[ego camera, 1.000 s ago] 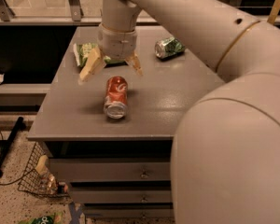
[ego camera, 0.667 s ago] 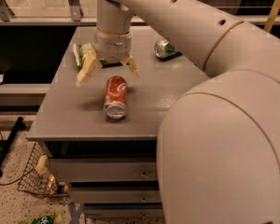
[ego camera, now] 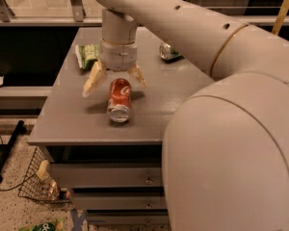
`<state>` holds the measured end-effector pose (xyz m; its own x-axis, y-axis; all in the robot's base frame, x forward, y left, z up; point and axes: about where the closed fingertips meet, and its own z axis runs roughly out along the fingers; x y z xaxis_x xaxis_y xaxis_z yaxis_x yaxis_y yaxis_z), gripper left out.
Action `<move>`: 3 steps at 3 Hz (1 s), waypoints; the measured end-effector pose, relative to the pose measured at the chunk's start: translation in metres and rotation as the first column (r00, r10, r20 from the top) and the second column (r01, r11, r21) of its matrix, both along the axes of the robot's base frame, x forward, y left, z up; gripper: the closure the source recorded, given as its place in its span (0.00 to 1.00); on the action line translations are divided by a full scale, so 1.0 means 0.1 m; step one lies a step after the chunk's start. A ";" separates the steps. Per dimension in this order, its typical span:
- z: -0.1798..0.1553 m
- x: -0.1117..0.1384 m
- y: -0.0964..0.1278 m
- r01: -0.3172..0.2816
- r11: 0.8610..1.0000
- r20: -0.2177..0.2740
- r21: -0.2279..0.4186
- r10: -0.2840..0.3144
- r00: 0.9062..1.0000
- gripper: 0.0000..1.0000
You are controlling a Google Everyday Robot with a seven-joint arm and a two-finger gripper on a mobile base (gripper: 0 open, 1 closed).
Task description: Place coke can upright
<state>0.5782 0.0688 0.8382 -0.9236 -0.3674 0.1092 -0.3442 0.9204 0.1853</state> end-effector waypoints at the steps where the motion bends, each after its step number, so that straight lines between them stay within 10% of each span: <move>1: -0.04 -0.05 -0.06 0.018 1.000 -0.008 -0.023 -0.018 1.000 0.18; 3: 0.12 -0.01 -0.11 -0.003 0.998 0.058 -0.061 0.006 0.998 0.65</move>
Offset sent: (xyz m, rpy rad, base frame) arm -0.0217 -0.0345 0.0126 -0.1403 0.0187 0.0026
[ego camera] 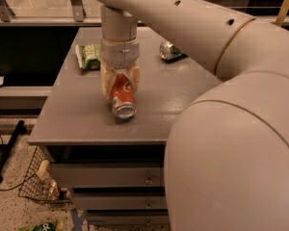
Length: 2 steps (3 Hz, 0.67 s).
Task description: Place coke can upright
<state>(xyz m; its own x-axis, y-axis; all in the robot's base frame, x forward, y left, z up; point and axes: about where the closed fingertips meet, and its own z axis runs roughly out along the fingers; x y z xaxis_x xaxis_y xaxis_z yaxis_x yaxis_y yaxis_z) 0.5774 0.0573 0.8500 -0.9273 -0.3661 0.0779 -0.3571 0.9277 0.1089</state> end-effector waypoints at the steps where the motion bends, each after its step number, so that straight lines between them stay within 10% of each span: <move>1: 0.19 -0.02 0.00 -0.077 0.994 0.095 0.073 0.070 0.993 0.88; 2: 0.44 -0.11 -0.08 -0.203 0.967 0.251 0.155 0.160 0.955 1.00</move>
Offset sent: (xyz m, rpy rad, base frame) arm -0.0105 -0.0009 0.1115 0.4643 -0.6424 0.4519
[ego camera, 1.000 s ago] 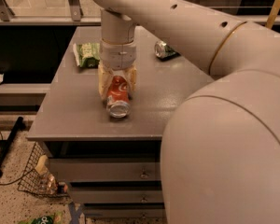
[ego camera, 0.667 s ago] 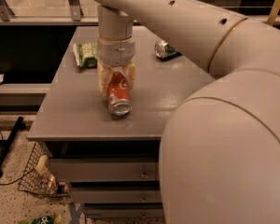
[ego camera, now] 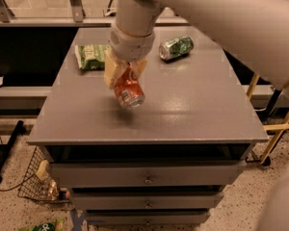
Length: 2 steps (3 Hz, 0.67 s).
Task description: Place coke can upright
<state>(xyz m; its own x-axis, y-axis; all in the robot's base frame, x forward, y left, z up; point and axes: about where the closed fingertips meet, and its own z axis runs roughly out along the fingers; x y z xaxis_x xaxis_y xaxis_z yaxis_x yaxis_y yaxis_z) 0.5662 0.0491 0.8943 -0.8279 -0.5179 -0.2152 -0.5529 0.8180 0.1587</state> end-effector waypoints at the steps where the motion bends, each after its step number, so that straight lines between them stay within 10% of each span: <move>1: 0.27 -0.06 -0.07 -0.106 0.984 0.156 0.145 0.083 0.984 1.00; 2: 0.38 0.08 -0.08 -0.159 0.971 0.258 0.178 0.110 0.960 1.00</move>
Offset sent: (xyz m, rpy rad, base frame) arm -0.0067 -0.0075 0.0240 0.1366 -0.1333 0.0855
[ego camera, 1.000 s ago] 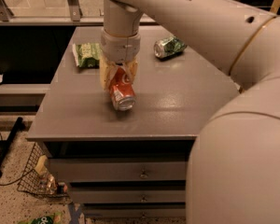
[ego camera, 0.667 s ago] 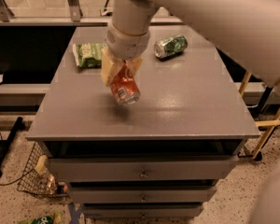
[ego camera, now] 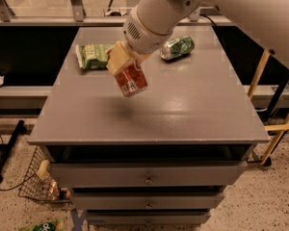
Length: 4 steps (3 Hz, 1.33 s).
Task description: Place coke can upright
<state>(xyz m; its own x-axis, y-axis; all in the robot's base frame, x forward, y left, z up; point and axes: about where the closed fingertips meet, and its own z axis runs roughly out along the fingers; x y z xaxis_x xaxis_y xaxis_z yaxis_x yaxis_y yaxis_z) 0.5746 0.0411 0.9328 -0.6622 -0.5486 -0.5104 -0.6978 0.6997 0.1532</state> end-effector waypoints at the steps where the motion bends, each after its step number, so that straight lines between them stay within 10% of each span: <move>1: 0.00 0.00 0.00 0.000 1.000 0.000 0.000 0.000 1.000 1.00; 3: 0.11 0.16 0.21 -0.106 0.993 0.145 0.049 0.098 0.985 1.00; 4: 0.11 0.17 0.26 -0.159 0.985 0.275 0.067 0.135 0.952 1.00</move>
Offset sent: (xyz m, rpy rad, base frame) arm 0.0237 0.0226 0.0136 0.0476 -0.1332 0.0939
